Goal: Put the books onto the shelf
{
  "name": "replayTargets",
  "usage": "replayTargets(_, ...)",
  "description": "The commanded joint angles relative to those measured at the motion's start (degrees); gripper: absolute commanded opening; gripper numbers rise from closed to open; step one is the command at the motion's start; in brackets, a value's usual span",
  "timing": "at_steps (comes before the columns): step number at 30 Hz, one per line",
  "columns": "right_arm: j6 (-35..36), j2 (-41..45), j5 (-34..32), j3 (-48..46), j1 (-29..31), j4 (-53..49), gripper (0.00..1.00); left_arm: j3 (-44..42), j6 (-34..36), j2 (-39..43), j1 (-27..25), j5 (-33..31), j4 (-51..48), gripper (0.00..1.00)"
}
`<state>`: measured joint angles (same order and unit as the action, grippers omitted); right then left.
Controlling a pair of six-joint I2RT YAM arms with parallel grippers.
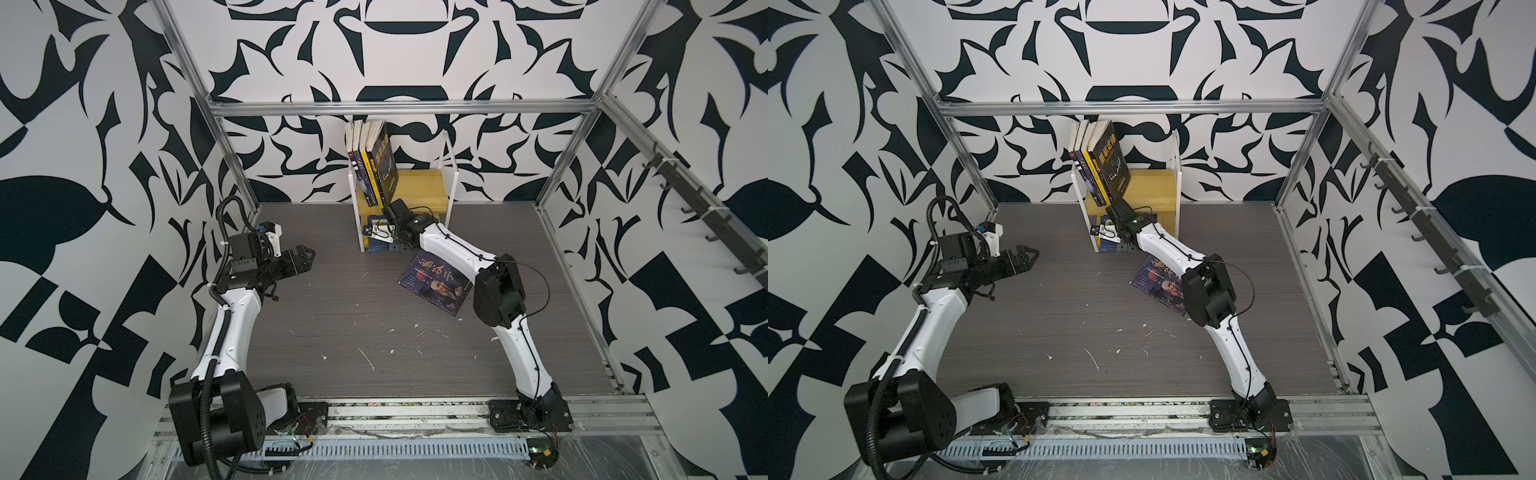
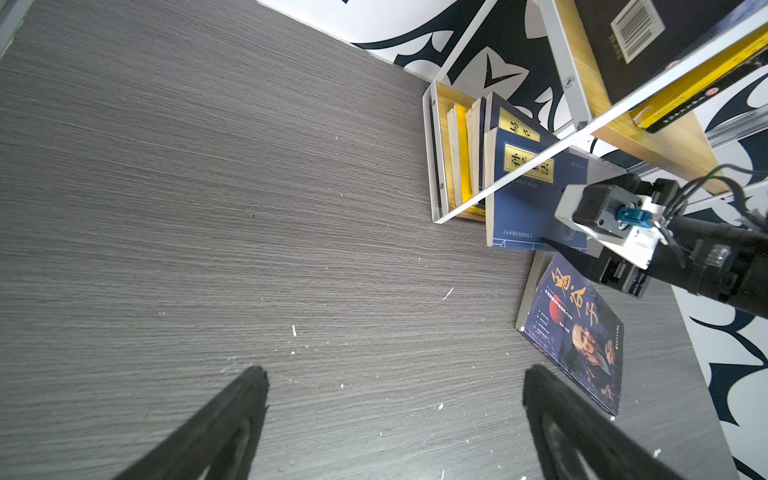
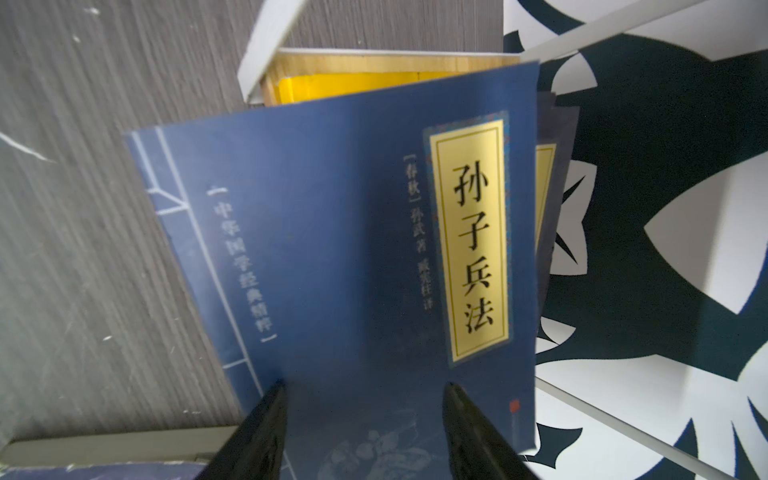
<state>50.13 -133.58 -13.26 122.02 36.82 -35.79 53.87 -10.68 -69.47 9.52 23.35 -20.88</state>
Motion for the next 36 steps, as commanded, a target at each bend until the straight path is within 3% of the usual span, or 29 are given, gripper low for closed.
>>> replayTargets(1,-1.52,1.11,1.43,2.96,-0.26,-0.81,0.64,0.35,-0.31,0.94,0.43,0.73,-0.3,0.99)
replayTargets(5,-2.03,3.24,6.52,2.82,-0.26,-4.44,0.73,0.45,-0.41,0.8,0.53,0.78,-0.36,1.0)
replayTargets(7,-2.1,4.29,8.14,1.81,-0.17,-5.08,0.98,0.37,-0.4,0.83,0.5,0.88,-0.25,1.0)
replayTargets(17,-1.0,2.11,2.81,0.25,0.84,1.61,1.0,0.32,-0.71,0.69,0.54,0.93,-0.11,1.0)
replayTargets(21,-0.1,0.71,-0.54,2.33,0.59,3.82,0.92,0.25,-0.66,0.75,0.66,0.91,-0.04,1.0)
replayTargets(26,-1.25,0.17,0.42,4.34,-0.54,3.96,0.71,0.02,-0.71,0.76,0.6,0.96,0.16,0.99)
replayTargets(36,-1.18,-0.85,1.61,6.45,-1.43,4.41,0.48,0.1,-1.17,0.44,0.67,1.14,0.44,0.99)
